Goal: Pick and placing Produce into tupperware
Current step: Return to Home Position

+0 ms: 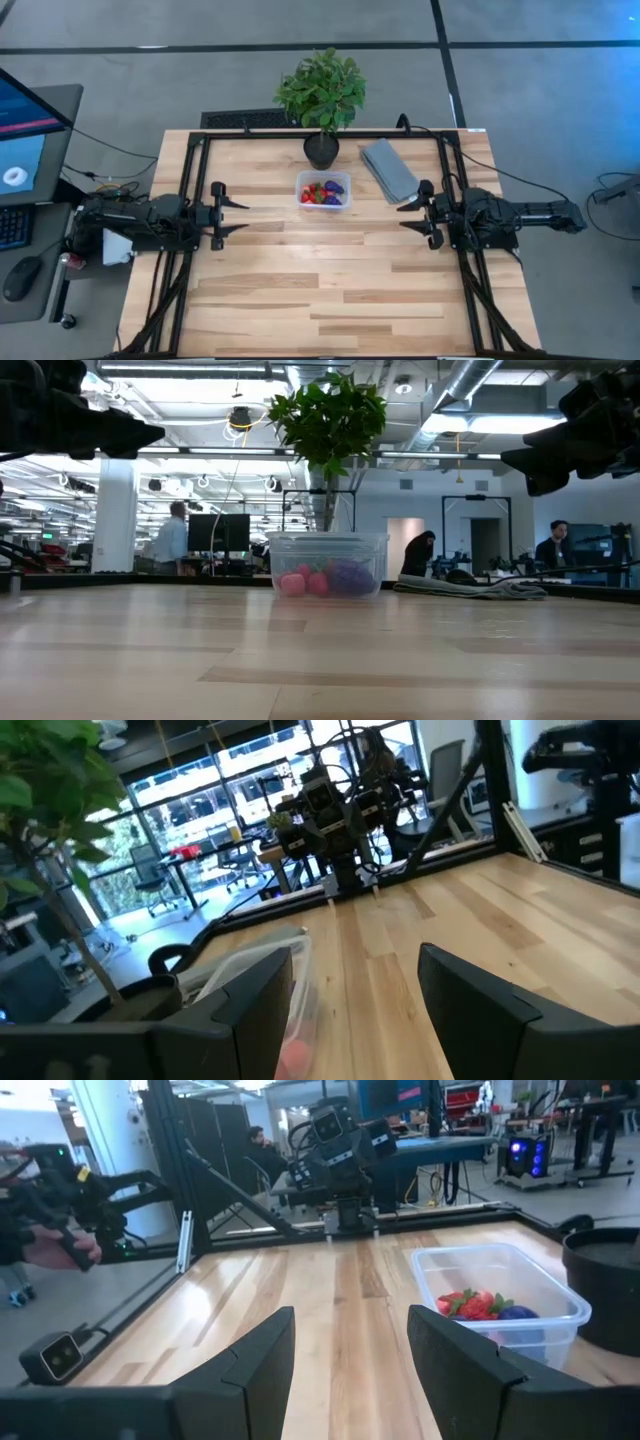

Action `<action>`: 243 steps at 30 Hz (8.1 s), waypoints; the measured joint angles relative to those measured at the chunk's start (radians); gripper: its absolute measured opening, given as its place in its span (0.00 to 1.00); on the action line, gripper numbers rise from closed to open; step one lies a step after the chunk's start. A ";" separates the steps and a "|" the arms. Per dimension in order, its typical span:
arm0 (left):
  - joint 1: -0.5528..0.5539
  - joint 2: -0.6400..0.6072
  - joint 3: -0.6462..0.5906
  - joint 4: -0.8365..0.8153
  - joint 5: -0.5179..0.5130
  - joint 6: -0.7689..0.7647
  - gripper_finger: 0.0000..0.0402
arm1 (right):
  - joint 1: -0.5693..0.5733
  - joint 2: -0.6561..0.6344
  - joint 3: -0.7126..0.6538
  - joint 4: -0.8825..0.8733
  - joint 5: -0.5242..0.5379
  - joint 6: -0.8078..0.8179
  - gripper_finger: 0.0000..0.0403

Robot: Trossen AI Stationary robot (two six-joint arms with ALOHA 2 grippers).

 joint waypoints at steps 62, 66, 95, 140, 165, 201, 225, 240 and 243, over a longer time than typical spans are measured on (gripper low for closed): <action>0.000 0.002 0.000 -0.009 0.053 -0.244 0.52 | 0.000 0.000 0.000 0.000 0.000 0.020 0.54; 0.000 0.002 0.000 0.000 -0.004 -0.262 0.52 | 0.000 0.000 0.000 0.000 0.000 0.020 0.54; 0.094 0.002 0.000 0.012 0.299 -0.193 0.52 | 0.000 0.000 0.000 0.000 0.000 0.097 0.54; 0.125 0.003 0.000 -0.001 0.195 -0.282 0.52 | 0.000 0.000 0.000 0.000 0.000 0.106 0.54; 0.125 0.003 0.000 -0.018 0.101 -0.220 0.52 | 0.000 0.000 0.000 0.000 0.000 0.106 0.54; 0.125 0.003 0.000 -0.018 0.102 -0.225 0.52 | 0.000 0.000 0.000 0.000 0.000 0.106 0.54; 0.125 0.003 0.000 -0.019 0.102 -0.226 0.52 | 0.000 0.000 0.000 0.000 0.000 0.106 0.54; 0.125 0.003 0.000 -0.019 0.102 -0.226 0.52 | 0.000 0.000 0.000 0.000 0.000 0.106 0.54; 0.125 0.003 0.000 -0.019 0.102 -0.226 0.52 | 0.000 0.000 0.000 0.000 0.000 0.106 0.54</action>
